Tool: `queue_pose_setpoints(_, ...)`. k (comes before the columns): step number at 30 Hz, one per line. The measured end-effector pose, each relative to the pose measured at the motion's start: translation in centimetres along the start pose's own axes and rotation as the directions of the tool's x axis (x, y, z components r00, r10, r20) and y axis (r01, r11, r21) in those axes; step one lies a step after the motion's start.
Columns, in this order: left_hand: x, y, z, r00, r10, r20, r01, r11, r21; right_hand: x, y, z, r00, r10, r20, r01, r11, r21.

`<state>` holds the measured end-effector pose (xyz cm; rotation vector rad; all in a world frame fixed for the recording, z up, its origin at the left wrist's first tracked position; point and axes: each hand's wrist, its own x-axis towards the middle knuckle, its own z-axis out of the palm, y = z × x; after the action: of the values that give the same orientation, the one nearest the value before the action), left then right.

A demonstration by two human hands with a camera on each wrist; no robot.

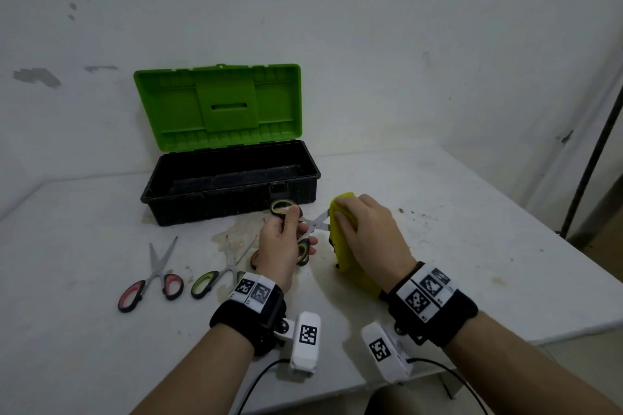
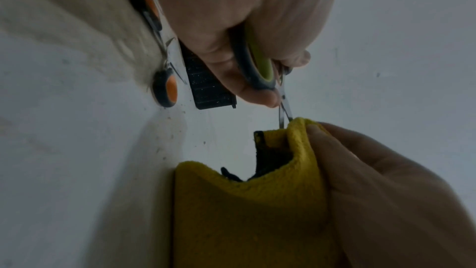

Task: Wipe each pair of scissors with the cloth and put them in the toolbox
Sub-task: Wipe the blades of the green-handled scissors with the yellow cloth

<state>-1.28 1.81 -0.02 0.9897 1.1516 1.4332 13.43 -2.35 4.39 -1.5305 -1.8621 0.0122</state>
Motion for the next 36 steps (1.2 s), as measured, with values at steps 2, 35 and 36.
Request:
queue_pose_setpoints(2,-0.1,-0.1,-0.1,1.0,-0.004,-0.006,0.004,1.0,0.004,-0.1,0.2,-0.1,0.999,0.014,-0.048,-0.014,1.0,0.006)
queue_pose_setpoints(35,-0.4,0.5,-0.1,0.998,-0.053,-0.028,0.053,0.998,-0.015,-0.5,-1.2,-1.0,0.995,-0.056,-0.087,0.051,0.997,-0.049)
queue_pose_setpoints(36,-0.5,0.5,0.1,0.999,-0.037,-0.02,0.037,0.999,0.004,-1.1,-1.6,-0.3,0.998,-0.066,-0.013,0.065,0.996,-0.063)
